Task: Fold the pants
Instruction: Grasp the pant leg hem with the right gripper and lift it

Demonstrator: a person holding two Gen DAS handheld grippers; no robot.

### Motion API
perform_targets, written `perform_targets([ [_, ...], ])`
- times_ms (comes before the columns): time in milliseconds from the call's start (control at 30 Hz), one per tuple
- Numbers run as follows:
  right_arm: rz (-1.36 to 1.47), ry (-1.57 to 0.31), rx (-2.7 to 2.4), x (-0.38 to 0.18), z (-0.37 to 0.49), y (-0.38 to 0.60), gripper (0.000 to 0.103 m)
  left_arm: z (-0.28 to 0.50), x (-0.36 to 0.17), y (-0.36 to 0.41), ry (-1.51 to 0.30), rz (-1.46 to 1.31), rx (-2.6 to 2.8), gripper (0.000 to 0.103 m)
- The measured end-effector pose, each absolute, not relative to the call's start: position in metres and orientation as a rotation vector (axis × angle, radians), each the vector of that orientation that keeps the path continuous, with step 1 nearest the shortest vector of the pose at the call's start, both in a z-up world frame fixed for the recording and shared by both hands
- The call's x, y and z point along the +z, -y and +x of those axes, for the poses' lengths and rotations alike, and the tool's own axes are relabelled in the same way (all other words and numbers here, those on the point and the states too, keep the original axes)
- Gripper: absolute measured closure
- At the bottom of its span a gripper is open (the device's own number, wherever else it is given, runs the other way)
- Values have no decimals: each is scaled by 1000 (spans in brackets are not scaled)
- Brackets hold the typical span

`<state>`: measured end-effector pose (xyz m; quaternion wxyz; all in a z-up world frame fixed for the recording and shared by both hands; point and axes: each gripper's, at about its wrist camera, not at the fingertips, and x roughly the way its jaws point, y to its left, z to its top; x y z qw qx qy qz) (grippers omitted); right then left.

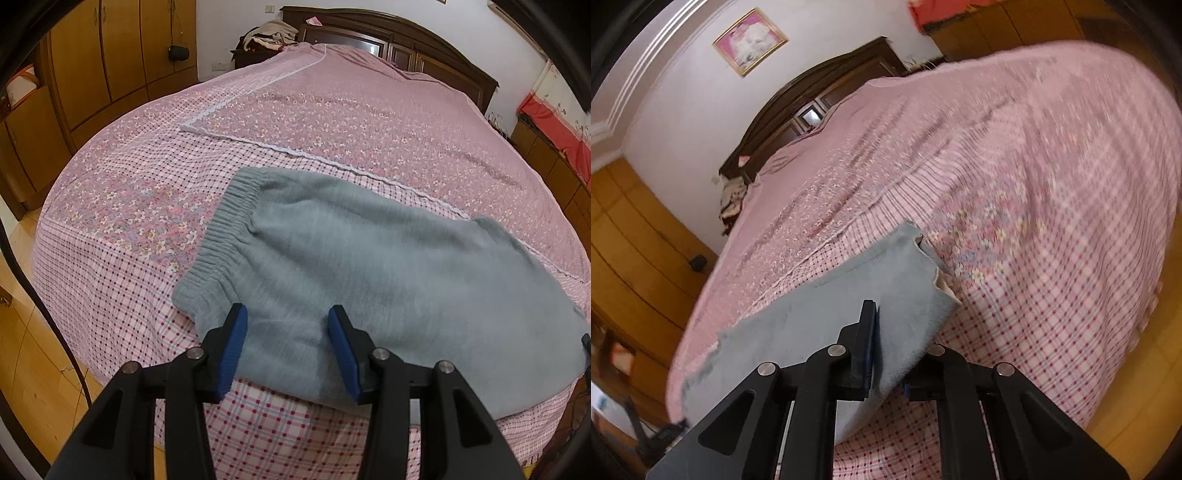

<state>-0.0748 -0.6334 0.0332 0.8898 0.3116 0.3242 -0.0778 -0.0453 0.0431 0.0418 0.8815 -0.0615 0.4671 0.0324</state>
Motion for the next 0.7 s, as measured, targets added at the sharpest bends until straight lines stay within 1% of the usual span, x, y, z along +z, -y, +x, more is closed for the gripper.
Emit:
perform_targets([
  [167, 556, -662, -127, 52, -65, 615, 94, -46, 45, -44, -973, -134, 65, 55],
  [500, 472, -617, 11, 88, -50, 572, 94, -49, 53, -45, -968, -158, 45, 55],
  [700, 436, -616, 81, 100, -47, 550, 94, -51, 60, -43, -958, -147, 38, 55],
])
